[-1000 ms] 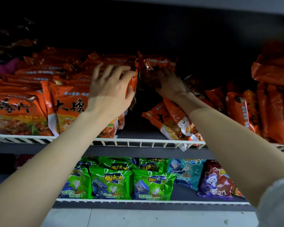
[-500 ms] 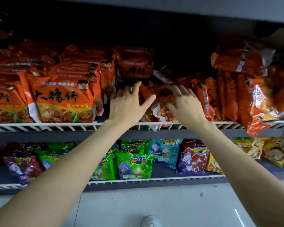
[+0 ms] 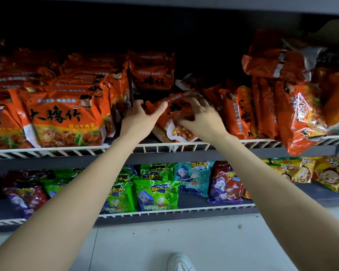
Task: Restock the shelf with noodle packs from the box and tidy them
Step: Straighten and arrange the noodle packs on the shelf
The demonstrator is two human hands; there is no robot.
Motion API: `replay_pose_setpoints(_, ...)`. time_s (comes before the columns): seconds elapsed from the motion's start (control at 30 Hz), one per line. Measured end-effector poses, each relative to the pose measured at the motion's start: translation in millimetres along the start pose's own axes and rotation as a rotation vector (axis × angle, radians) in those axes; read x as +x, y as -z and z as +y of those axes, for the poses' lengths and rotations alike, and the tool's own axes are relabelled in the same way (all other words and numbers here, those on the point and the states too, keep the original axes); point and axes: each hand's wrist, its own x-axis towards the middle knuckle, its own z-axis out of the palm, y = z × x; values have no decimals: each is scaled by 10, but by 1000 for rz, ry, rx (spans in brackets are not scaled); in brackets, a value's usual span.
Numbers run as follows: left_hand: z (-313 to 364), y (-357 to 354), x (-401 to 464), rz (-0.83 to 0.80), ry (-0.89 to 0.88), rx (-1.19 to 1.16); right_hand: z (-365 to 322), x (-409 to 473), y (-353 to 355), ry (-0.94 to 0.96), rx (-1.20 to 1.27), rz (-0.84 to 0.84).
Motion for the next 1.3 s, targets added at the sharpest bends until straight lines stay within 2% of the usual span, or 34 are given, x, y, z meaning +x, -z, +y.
replay_pose_setpoints(0.1, 24, -3, 82, 106, -82, -163, -112, 84, 6, 65, 119, -20)
replay_pose_setpoints(0.23, 19, 101, 159, 235, -296, -195, -26, 121, 105, 92, 356, -76)
replay_pose_setpoints(0.37, 98, 289, 231, 335, -510, 2, -30, 51, 11, 174, 284, -102)
replay_pose_setpoints(0.53, 4, 383, 358, 392, -615, 181, -246, 266, -304, 144, 213, 26)
replay_pose_setpoints(0.6, -29, 398, 390, 411, -615, 232, -306, 379, -399, 147, 188, 49)
replay_pose_setpoints(0.77, -14, 296, 383, 304, -523, 426, -323, 591, -488, 158, 66, 119)
replay_pose_setpoints(0.9, -7, 207, 467, 386, -572, 525, -112, 558, -423, 194, -126, 65)
replay_pose_setpoints(1.07, 159, 90, 693, 344, -647, 536, 153, 569, -277, 188, -415, 124)
replay_pose_setpoints(1.13, 210, 59, 765, 326, -646, 563, 160, 546, -179, 174, -430, 66)
replay_pose_setpoints(1.23, 140, 62, 834, 367, -553, 629, 97, 562, -137, 221, -427, 153)
replay_pose_setpoints(1.3, 57, 88, 838, 434, -518, 721, 5, 615, -209, 273, -281, 170)
